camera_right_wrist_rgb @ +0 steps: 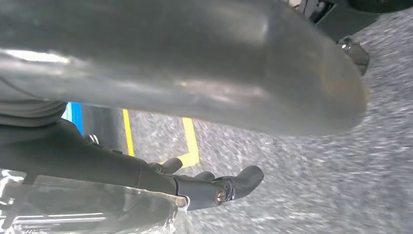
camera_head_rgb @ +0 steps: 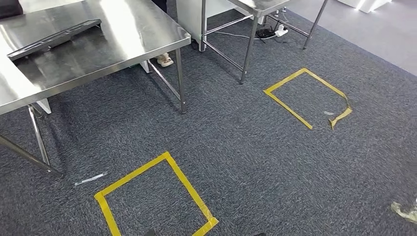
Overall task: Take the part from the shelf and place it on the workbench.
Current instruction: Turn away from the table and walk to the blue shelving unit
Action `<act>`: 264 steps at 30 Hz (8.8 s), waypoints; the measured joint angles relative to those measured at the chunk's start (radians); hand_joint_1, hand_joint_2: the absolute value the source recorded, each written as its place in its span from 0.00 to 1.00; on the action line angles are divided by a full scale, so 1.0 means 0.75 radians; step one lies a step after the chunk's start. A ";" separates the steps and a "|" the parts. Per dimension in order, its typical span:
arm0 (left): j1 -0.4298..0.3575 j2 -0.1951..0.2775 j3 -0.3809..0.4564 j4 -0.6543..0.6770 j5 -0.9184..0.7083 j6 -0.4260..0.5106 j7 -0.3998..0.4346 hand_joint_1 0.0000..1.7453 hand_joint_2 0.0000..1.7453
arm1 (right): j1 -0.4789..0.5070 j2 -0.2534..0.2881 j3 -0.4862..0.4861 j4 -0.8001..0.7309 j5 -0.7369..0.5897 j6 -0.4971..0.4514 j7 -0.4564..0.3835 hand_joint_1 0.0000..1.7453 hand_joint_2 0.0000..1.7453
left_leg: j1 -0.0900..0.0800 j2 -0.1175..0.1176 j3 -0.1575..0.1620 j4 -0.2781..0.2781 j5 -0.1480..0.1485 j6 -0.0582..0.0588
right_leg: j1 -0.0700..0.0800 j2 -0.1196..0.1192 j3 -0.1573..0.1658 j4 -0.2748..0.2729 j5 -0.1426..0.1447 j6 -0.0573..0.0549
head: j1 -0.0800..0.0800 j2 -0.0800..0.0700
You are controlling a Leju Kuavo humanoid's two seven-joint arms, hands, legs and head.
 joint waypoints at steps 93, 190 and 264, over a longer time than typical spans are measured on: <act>-0.021 0.000 0.062 -0.002 -0.058 -0.021 -0.007 0.00 0.00 | -0.001 0.018 -0.091 -0.002 0.135 0.015 0.001 0.00 0.00 | 0.002 0.010 -0.008 0.021 -0.004 -0.006 | -0.003 -0.011 0.002 -0.053 0.052 -0.005 | -0.008 0.000; -0.024 0.006 0.085 0.006 -0.072 -0.065 -0.017 0.00 0.00 | -0.004 0.031 -0.186 -0.005 0.214 0.000 0.007 0.00 0.00 | -0.004 0.032 0.027 0.012 -0.023 -0.035 | 0.007 -0.094 0.137 -0.300 0.142 0.001 | -0.006 0.000; -0.034 0.010 0.115 0.042 -0.044 -0.084 -0.046 0.00 0.00 | -0.007 0.032 -0.261 -0.006 0.313 0.002 -0.025 0.00 0.00 | -0.004 -0.034 0.036 -0.007 -0.016 -0.065 | 0.006 -0.015 0.164 -0.343 0.159 -0.039 | -0.010 0.000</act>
